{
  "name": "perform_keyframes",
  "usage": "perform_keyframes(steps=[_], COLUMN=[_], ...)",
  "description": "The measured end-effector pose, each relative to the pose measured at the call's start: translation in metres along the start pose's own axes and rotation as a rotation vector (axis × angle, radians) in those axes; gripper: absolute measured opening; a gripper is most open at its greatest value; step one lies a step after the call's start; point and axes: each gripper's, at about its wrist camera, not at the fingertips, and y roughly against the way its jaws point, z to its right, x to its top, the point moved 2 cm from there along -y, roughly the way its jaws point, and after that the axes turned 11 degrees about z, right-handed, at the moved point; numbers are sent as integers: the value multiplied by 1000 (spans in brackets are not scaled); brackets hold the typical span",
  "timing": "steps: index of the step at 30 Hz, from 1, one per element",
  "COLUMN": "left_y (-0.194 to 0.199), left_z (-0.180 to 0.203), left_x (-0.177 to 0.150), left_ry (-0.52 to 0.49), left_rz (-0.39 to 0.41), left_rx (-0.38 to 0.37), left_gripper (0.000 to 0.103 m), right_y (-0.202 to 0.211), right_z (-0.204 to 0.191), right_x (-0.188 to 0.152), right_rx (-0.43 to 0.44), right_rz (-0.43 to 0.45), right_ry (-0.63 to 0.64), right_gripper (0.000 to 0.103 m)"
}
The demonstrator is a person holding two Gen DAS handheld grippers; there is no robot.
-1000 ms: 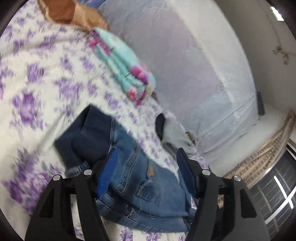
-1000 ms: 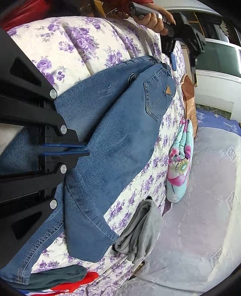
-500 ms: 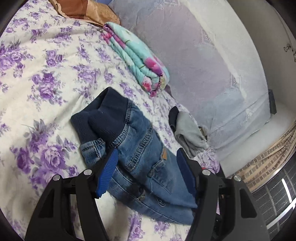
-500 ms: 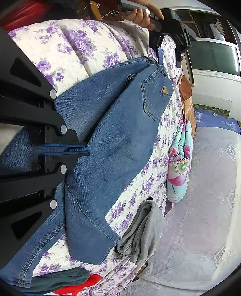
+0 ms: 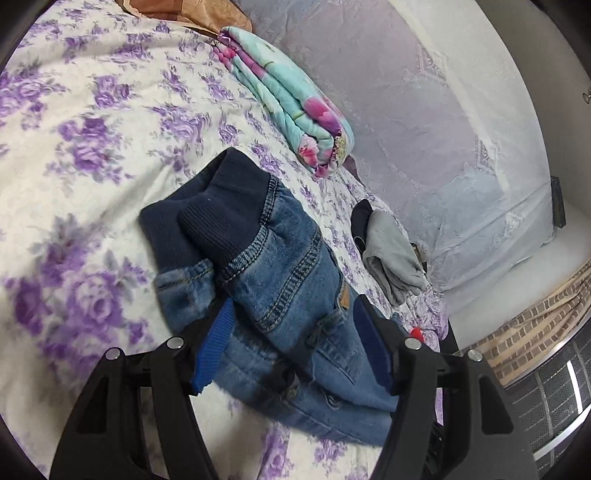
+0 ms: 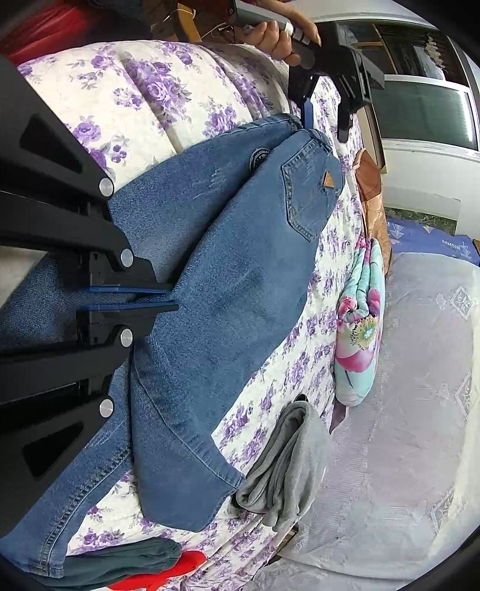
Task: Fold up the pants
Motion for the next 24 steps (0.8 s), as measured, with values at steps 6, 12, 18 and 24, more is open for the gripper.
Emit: perform_keyframes(steps=[6,12,18,24], left_y=[-4,5,24,26], left_z=[3,7,21,-15], left_x=[4,11,10,-4], left_ry=[-11,-33,-126,-63], left_rz=[34,38,46,-14], left_rx=[13,-18,-15,22], left_gripper=[48,12,12,13], right_y=[-2,16,35,20], right_z=[-3,-3,-21,-31], right_x=[1,12,4,-14], right_rx=[-7,-29,-8,12], right_rz=[-8,39,24,-79], right_ry=[16,-6,14,35], right_gripper=[5,6,6,6])
